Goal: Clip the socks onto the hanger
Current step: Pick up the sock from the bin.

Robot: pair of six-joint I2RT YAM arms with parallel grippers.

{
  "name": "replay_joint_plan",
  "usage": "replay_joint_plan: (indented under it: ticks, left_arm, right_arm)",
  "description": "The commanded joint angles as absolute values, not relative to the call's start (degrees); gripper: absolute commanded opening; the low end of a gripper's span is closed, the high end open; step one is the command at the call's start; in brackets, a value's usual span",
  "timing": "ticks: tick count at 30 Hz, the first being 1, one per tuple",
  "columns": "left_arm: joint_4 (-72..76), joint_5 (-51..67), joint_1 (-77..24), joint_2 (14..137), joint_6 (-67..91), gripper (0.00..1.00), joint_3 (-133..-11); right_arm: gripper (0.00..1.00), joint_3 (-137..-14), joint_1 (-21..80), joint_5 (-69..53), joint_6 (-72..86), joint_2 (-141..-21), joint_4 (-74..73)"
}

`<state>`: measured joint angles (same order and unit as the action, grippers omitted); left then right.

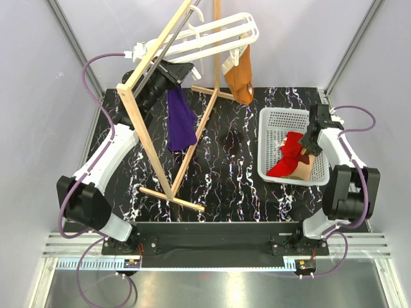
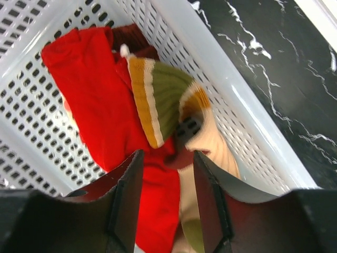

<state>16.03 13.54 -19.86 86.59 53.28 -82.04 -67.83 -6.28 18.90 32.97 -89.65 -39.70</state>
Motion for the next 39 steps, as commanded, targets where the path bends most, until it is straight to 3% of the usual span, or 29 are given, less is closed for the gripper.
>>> replay_joint_plan:
  ticks: [1, 9, 12, 14, 17, 21, 27, 34, 39]
  left_arm:
    - [15.12, 15.12, -20.22, 85.08, 53.53, 0.00, -81.82]
    - [14.15, 15.65, -20.22, 86.04, 53.35, 0.00, -83.23]
    - [15.03, 15.99, -20.30, 86.31, 54.14, 0.00, -82.53]
    - [15.73, 16.52, -20.21, 86.57, 54.49, 0.00, -82.18]
    - [15.73, 16.44, -20.30, 86.31, 54.23, 0.00, -82.00]
    - [15.73, 16.17, -20.21, 85.87, 53.70, 0.00, -81.65]
    - [15.65, 16.08, -20.21, 85.61, 53.70, 0.00, -81.65]
    - [15.64, 16.08, -20.22, 85.69, 53.70, 0.00, -81.91]
    - [15.73, 16.26, -20.21, 85.78, 53.88, 0.00, -81.74]
  right_arm:
    - [0.48, -68.81, -6.85, 19.78, 34.01, -92.45, -34.54]
    - [0.43, -71.80, -7.47, 19.16, 31.82, -98.52, -32.60]
    - [0.26, -71.89, -7.73, 18.99, 31.64, -98.97, -32.87]
    - [0.08, -72.16, -7.73, 18.55, 31.29, -98.18, -33.83]
    - [0.00, -73.83, -7.73, 16.97, 30.24, -95.82, -36.03]
    - [0.00, -74.88, -7.65, 11.79, 28.65, -91.33, -36.21]
    - [0.00, -72.60, -7.65, -7.10, 28.12, -82.28, -31.64]
    - [0.00, -72.07, -7.65, -10.81, 26.46, -76.29, -28.83]
    - [0.00, -71.37, -7.65, -10.54, 26.54, -81.63, -31.29]
